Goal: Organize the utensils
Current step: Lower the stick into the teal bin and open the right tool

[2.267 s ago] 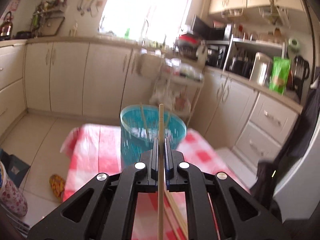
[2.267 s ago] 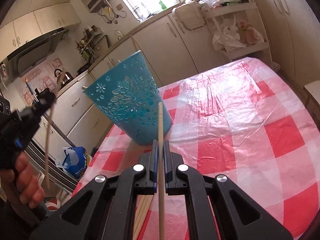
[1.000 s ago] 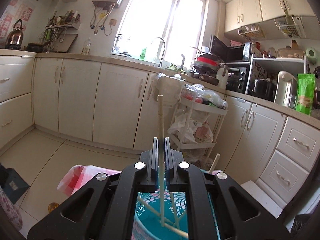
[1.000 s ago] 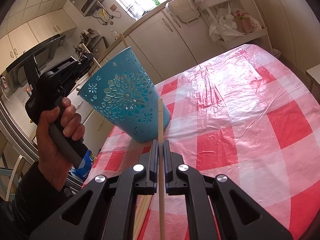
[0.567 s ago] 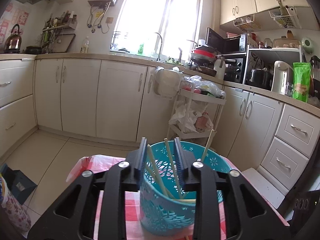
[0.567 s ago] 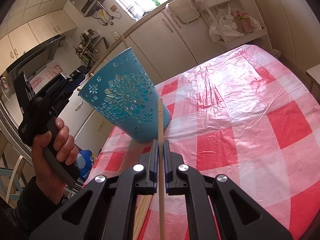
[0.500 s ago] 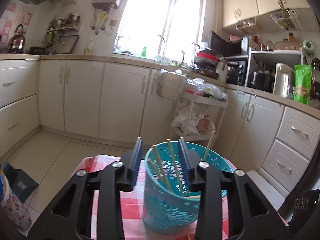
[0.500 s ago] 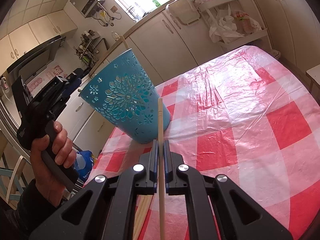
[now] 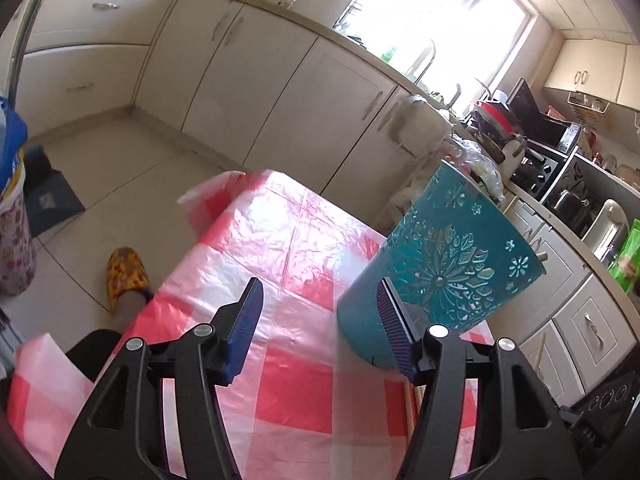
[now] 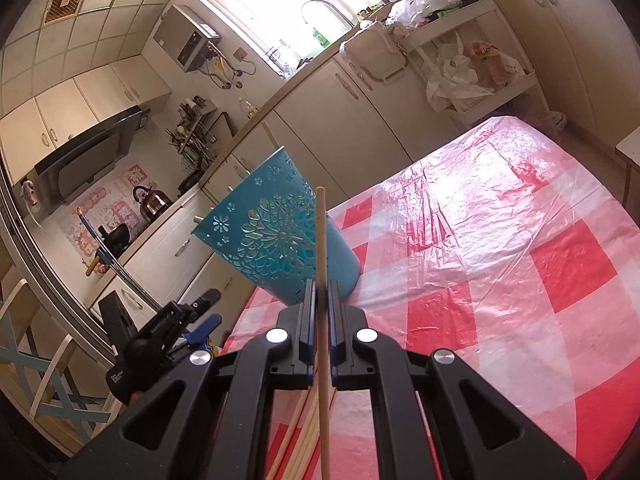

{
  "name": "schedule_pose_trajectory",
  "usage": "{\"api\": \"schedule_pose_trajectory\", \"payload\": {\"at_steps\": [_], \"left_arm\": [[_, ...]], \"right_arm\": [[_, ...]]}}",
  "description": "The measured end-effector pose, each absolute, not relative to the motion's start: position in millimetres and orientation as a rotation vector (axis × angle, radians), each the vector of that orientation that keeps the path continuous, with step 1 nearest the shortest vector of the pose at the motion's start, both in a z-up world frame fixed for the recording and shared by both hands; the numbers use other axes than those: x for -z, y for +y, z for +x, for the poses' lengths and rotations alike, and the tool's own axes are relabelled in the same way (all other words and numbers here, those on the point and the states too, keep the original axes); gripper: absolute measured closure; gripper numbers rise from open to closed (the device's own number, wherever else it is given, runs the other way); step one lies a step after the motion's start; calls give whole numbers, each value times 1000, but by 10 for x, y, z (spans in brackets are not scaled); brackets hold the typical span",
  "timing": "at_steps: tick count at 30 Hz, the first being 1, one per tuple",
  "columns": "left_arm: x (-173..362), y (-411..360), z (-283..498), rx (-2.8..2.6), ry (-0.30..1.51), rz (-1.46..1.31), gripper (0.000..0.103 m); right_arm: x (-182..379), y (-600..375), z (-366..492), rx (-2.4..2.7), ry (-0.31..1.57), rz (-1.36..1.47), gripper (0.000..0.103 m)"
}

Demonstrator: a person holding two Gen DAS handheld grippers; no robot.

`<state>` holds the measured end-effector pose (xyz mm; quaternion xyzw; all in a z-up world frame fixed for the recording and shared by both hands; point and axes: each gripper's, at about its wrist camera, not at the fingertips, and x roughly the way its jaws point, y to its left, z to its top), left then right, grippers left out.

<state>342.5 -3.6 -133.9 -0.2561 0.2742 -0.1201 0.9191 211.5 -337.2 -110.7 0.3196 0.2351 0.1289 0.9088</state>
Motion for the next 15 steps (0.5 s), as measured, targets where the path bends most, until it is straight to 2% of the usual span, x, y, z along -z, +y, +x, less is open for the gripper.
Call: {"api": "schedule_pose_trajectory", "payload": {"at_steps": [15], "left_arm": [[1361,-37,3395,237,554,-526,47]], "right_arm": [[333,-3221,2151,-337,278,601,97]]}}
